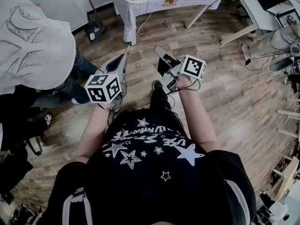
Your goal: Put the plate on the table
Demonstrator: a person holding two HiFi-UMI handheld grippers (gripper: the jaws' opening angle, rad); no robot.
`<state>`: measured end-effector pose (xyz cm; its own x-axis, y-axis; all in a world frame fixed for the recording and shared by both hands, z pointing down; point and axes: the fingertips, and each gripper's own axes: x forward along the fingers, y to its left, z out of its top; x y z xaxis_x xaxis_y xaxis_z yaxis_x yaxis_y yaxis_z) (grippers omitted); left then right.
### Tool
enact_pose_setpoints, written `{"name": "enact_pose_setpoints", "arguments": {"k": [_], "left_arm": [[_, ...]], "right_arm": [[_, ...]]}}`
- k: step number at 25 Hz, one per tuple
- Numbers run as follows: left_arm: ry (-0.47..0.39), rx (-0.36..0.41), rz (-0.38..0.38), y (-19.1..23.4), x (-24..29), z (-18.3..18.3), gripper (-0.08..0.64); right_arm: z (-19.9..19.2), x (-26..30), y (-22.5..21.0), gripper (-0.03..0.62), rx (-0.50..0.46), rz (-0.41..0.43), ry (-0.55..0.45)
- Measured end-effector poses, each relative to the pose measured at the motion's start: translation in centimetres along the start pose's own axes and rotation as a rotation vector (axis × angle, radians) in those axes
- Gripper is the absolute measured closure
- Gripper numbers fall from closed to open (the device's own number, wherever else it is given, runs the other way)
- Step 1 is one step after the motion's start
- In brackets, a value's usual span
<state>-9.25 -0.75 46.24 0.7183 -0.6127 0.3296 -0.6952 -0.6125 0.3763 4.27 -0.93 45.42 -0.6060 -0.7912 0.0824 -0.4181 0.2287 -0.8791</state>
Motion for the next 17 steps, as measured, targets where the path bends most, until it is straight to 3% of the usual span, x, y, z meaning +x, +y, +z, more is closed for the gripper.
{"name": "enact_pose_setpoints", "arguments": {"k": [3, 8, 10, 17], "left_arm": [[-0.005, 0.013, -0.025, -0.5, -0.7, -0.2, 0.551], [-0.025, 0.028, -0.039, -0.8, -2.0, -0.2, 0.551], [-0.032, 0.028, -0.033, -0.7, -2.7, -0.2, 0.551], [-0.027, 0.064, -0.015, 0.8, -3.7, 0.1, 0.551]], "right_arm": [[-1.0, -1.1, 0.7, 0.580, 0.023, 0.006, -0.029], [-2.4, -1.4, 2.3, 0.580, -0.086, 0.020, -0.006], [-3.0, -1.5, 2.4, 0.580, -0.077, -0.002, 0.005], [-3.6, -0.2, 3.8, 0.580, -0.084, 0.041, 0.023]]}}
